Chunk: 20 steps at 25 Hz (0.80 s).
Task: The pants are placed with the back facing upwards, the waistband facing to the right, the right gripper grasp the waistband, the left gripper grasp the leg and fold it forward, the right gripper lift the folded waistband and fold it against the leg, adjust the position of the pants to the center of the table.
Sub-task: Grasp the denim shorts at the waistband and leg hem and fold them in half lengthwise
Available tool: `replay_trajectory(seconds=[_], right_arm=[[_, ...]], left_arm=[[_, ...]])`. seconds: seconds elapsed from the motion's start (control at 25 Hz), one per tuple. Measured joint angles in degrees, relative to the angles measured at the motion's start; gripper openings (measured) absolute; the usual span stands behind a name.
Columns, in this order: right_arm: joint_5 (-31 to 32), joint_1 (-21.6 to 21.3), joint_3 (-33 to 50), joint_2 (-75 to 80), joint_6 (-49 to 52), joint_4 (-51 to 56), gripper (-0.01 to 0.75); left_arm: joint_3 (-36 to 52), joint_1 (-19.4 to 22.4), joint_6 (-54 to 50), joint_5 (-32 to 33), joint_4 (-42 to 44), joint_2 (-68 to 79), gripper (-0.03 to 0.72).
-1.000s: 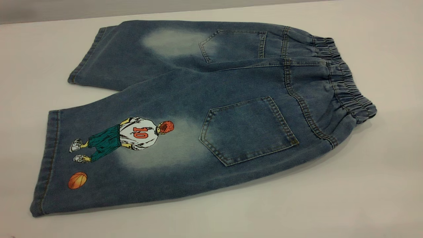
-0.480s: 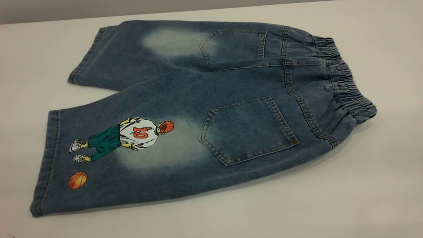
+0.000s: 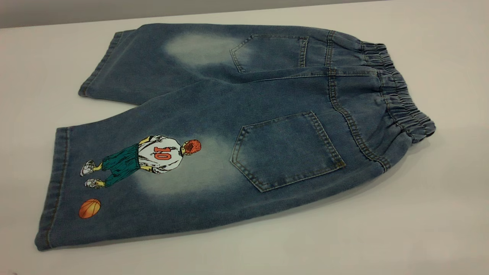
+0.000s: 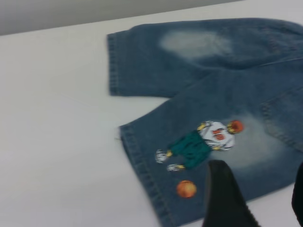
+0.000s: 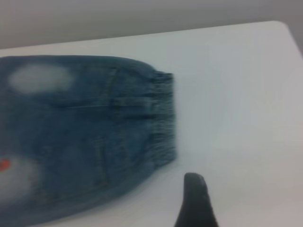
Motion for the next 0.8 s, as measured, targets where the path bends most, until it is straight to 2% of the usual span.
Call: replay_trajectory(seconds=[0.12, 0.24, 0.48, 0.6, 0.8], right_arm=[[-1.23, 0.0, -0.12, 0.0, -0.58, 2.63, 0.431], [-1.12, 0.0, -1.62, 0.11, -0.58, 4.51, 0.431], [-4.46, 0.0, -6.49, 9.37, -4.77, 5.81, 0.431], [-7.48, 0.0, -6.17, 16.46, -4.73, 8.16, 0.431], [-14.73, 0.0, -4.39, 29.47, -7.0, 15.89, 0.431]], left_arm=[[-0.31, 0.0, 0.06, -0.33, -0.32, 0.19, 0.335], [-2.64, 0.0, 0.06, -3.71, -1.19, 2.21, 0.335], [-8.93, 0.0, 0.74, -8.43, -2.37, 13.8, 0.335], [-10.21, 0.0, 2.15, -11.71, -2.9, 21.71, 0.335], [-10.26, 0.0, 8.82, -18.27, -9.18, 35.37, 0.335]])
